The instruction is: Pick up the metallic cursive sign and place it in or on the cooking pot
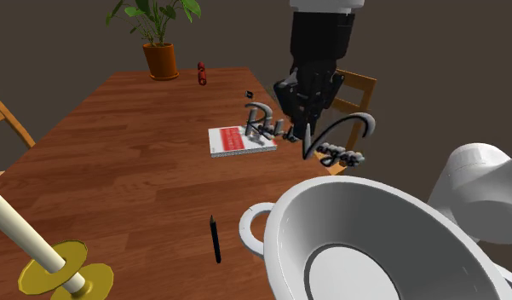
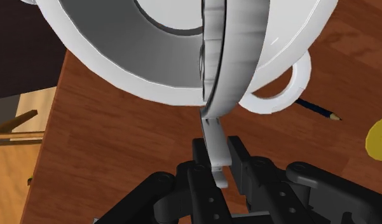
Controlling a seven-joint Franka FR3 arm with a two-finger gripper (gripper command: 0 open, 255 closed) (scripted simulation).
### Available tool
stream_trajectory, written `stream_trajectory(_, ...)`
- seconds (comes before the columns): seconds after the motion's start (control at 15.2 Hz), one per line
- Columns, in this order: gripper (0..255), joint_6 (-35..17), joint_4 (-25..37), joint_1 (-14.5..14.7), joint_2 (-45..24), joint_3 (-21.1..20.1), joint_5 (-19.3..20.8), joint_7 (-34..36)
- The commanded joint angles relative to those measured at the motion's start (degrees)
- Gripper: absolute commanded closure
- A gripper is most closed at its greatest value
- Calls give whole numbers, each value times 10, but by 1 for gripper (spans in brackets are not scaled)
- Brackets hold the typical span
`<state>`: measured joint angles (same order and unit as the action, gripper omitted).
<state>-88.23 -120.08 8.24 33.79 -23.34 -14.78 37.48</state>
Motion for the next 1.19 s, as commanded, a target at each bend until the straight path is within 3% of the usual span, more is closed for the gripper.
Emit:
stream_trajectory(0.0,255,10,-16,12,30,-8,-14,16)
stream_trajectory(0.86,255,101,-55,96,194,-74,-121,152)
stream_trajectory(1.12,255,78,-92,101,208,-82,-129,147)
